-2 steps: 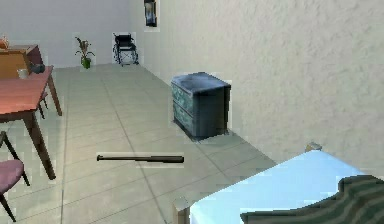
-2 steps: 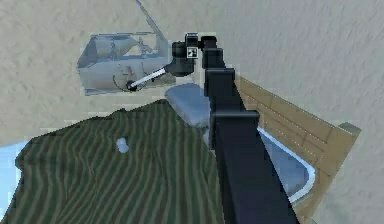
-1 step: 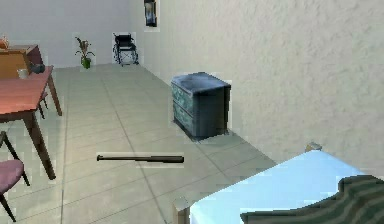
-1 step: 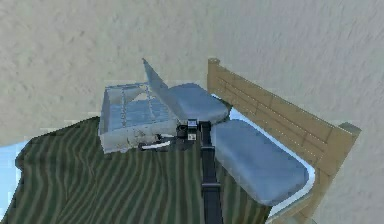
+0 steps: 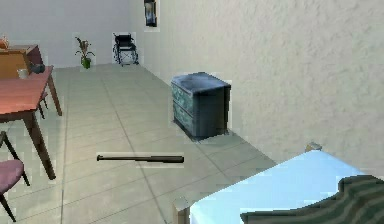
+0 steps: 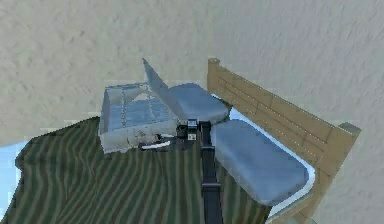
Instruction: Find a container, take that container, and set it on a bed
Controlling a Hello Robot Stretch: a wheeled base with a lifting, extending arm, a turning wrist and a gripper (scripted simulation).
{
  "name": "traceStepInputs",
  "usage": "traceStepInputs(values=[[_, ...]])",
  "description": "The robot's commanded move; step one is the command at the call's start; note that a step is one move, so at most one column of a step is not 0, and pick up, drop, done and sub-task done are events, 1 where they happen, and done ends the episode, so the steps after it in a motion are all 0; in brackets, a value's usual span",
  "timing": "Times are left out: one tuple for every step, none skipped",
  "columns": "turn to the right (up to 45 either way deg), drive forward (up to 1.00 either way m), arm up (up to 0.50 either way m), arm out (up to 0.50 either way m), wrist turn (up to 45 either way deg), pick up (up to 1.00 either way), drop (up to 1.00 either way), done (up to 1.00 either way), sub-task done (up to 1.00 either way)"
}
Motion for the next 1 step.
traceStepInputs(values=[[0.0,0.0,0.0,0.0,0.0,0.0,1.0,0.0,0.0]])
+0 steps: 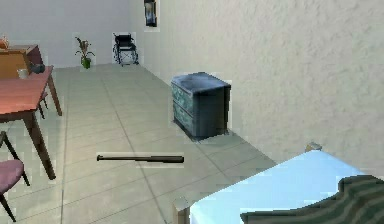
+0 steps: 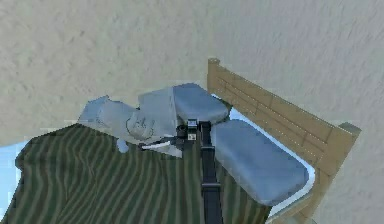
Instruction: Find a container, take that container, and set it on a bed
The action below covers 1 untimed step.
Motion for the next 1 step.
traceStepInputs(values=[[0.0,0.0,0.1,0.0,0.0,0.0,0.0,0.0,0.0]])
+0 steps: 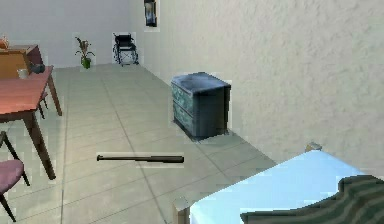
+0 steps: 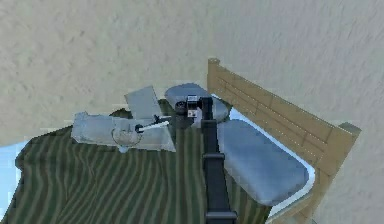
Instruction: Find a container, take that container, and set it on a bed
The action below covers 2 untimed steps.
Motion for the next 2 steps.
traceStepInputs(values=[[0.0,0.0,0.0,-0.08,0.0,0.0,0.0,0.0,0.0],[0.0,0.0,0.0,0.0,0.0,0.0,0.0,1.0,0.0]])
